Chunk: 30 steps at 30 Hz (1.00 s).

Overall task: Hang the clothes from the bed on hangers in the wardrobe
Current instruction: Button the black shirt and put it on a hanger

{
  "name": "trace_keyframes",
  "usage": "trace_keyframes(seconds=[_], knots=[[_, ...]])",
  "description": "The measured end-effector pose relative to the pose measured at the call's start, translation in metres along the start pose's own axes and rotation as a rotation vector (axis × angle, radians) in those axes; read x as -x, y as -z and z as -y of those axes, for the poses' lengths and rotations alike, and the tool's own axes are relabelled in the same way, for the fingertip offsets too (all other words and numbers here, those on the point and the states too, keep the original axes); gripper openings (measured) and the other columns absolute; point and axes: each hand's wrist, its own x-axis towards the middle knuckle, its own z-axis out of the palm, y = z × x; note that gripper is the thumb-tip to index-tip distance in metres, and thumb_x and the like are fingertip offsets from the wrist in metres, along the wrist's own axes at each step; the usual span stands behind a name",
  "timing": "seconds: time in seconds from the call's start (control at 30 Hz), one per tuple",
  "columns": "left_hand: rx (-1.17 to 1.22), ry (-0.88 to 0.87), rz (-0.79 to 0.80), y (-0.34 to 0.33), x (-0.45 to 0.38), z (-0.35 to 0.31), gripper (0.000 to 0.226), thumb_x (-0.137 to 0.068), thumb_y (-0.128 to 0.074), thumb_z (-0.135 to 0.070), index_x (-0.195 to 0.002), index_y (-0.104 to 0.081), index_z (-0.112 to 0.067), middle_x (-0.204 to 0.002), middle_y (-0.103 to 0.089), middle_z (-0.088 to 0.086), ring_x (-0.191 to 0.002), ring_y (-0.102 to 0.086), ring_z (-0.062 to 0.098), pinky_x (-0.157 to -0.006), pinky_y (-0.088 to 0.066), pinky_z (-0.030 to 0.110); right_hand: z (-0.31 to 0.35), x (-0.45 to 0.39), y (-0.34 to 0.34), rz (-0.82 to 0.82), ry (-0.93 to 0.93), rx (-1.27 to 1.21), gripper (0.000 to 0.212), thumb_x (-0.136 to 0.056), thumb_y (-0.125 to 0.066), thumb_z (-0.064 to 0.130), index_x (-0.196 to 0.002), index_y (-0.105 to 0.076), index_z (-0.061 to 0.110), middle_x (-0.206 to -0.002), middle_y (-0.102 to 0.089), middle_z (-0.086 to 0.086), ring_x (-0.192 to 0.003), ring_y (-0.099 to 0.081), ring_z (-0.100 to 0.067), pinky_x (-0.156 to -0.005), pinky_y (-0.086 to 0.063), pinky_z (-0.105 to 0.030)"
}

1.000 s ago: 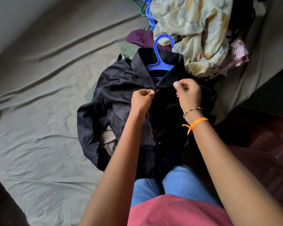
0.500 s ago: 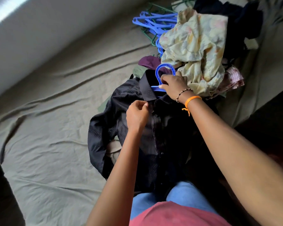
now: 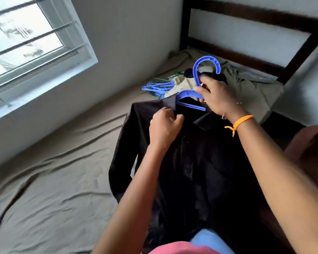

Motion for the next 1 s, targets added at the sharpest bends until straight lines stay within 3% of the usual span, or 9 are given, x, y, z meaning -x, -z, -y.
trace_keyframes(seconds=[0.13, 0.23, 0.33, 0.47, 0.57, 0.7, 0.87, 1.0], knots=[[0.015, -0.160, 0.127, 0.017, 0.036, -0.038, 0.037, -0.085, -0.054, -0.034, -0.061, -0.048, -0.007, -0.064, -0.053, 0.001, -0.071, -0.056, 0.029, -0.061, -0.036, 0.030, 0.028, 0.043, 0.072, -0.253, -0.004, 0.058, 0.018, -0.090, -0.044, 0.031, -0.090, -0.052, 0.014, -0.084, -0.064, -0.010, -0.075, -0.061, -0.034, -0.074, -0.050, -0.048], [0.094, -0.306, 0.165, 0.023, 0.056, -0.071, 0.035, -0.088, -0.058, -0.042, -0.071, -0.057, -0.010, -0.072, -0.058, -0.004, -0.075, -0.058, 0.021, -0.066, -0.041, 0.030, 0.046, 0.078, 0.126, -0.315, 0.003, 0.128, 0.017, -0.093, -0.046, 0.026, -0.091, -0.050, 0.010, -0.083, -0.061, -0.011, -0.079, -0.061, -0.036, -0.076, -0.049, -0.049], [0.206, -0.398, 0.196, 0.025, 0.078, -0.102, 0.027, -0.079, -0.068, -0.049, -0.072, -0.058, -0.025, -0.073, -0.058, -0.012, -0.072, -0.055, 0.008, -0.068, -0.042, 0.024, 0.052, 0.118, 0.173, -0.364, -0.042, 0.168, 0.018, -0.094, -0.047, 0.021, -0.089, -0.051, 0.005, -0.079, -0.057, -0.014, -0.081, -0.060, -0.037, -0.077, -0.048, -0.047], [0.202, -0.502, 0.302, 0.019, 0.100, -0.127, 0.018, -0.081, -0.069, -0.041, -0.078, -0.064, -0.025, -0.071, -0.058, -0.013, -0.066, -0.054, 0.004, -0.061, -0.035, 0.020, 0.042, 0.183, 0.218, -0.462, -0.164, 0.231, 0.017, -0.091, -0.048, 0.022, -0.082, -0.049, 0.008, -0.078, -0.058, -0.017, -0.080, -0.061, -0.039, -0.078, -0.051, -0.054], [0.156, -0.576, 0.351, 0.006, 0.116, -0.143, 0.007, -0.085, -0.066, -0.026, -0.086, -0.069, -0.020, -0.076, -0.060, -0.008, -0.077, -0.060, 0.011, -0.062, -0.031, 0.016, 0.033, 0.239, 0.245, -0.546, -0.257, 0.329, 0.018, -0.090, -0.050, 0.023, -0.075, -0.046, 0.014, -0.064, -0.052, -0.008, -0.078, -0.058, -0.039, -0.074, -0.050, -0.046], [0.160, -0.734, 0.460, -0.018, 0.167, -0.183, 0.014, -0.085, -0.065, -0.020, -0.097, -0.072, -0.016, -0.090, -0.068, -0.002, -0.088, -0.061, 0.011, -0.071, -0.036, 0.016, 0.024, 0.324, 0.273, -0.607, -0.366, 0.457, 0.021, -0.089, -0.050, 0.027, -0.073, -0.045, 0.016, -0.064, -0.053, -0.006, -0.075, -0.055, -0.037, -0.071, -0.044, -0.041], [0.188, -0.930, 0.725, -0.052, 0.276, -0.236, 0.010, -0.086, -0.064, -0.015, -0.092, -0.072, -0.012, -0.077, -0.062, -0.002, -0.077, -0.057, 0.010, -0.067, -0.036, 0.015, 0.020, 0.452, 0.298, -0.658, -0.540, 0.516, 0.017, -0.092, -0.048, 0.028, -0.081, -0.041, 0.016, -0.069, -0.058, -0.008, -0.077, -0.059, -0.039, -0.073, -0.048, -0.044], [0.249, -1.071, 0.921, -0.071, 0.378, -0.258, 0.011, -0.087, -0.063, -0.010, -0.092, -0.073, -0.007, -0.074, -0.062, -0.007, -0.061, -0.052, -0.008, -0.066, -0.040, 0.009, 0.033, 0.561, 0.315, -0.813, -0.683, 0.642, 0.015, -0.094, -0.046, 0.024, -0.084, -0.040, 0.014, -0.075, -0.055, -0.013, -0.076, -0.047, -0.040, -0.069, -0.037, -0.042]])
